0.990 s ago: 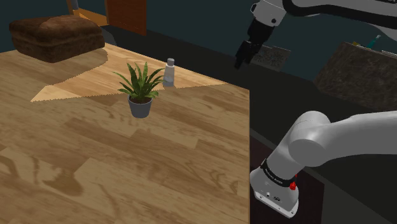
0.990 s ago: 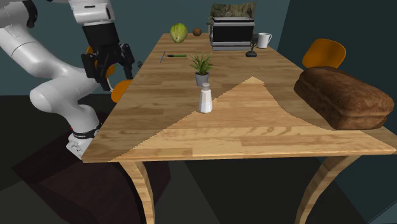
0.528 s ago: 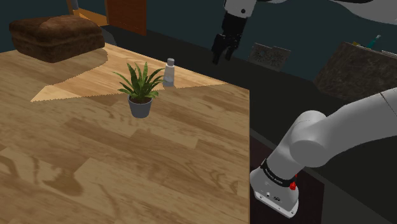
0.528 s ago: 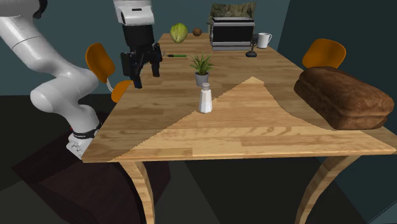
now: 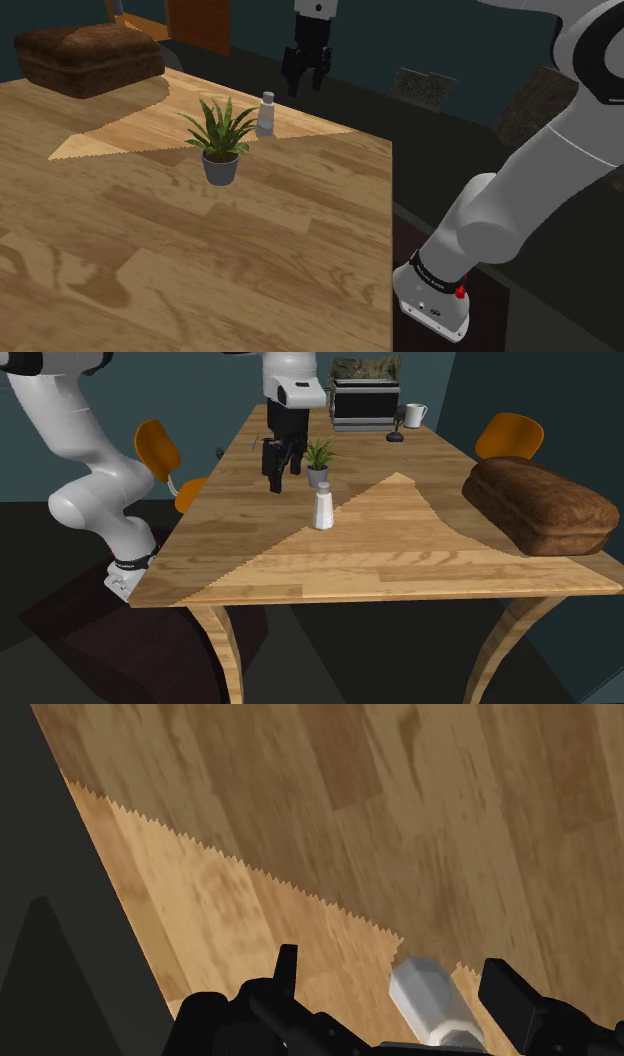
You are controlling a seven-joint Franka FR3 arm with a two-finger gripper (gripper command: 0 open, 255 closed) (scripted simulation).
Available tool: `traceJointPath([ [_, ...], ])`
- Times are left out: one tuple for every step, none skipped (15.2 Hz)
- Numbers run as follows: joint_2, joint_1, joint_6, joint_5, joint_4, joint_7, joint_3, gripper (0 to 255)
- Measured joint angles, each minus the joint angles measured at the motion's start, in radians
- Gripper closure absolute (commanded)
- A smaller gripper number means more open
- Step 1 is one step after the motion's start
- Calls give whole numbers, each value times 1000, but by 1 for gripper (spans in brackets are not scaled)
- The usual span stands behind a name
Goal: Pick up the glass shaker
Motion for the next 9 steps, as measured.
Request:
traceJointPath([
  [49,5,-13,4,48,12,7,0],
  [98,10,-30,8,98,21,12,0],
  [138,12,-54,11,147,26,15,0],
  [187,17,-71,14,200,35,19,0],
  [240,24,-90,18,257,49,26,0],
  [293,30,-116,20,321,59,31,0],
  [335,33,-138,22,374,65,33,0],
  [354,36,-142,23,392,69,35,0],
  [363,38,-139,23,395,72,36,0],
])
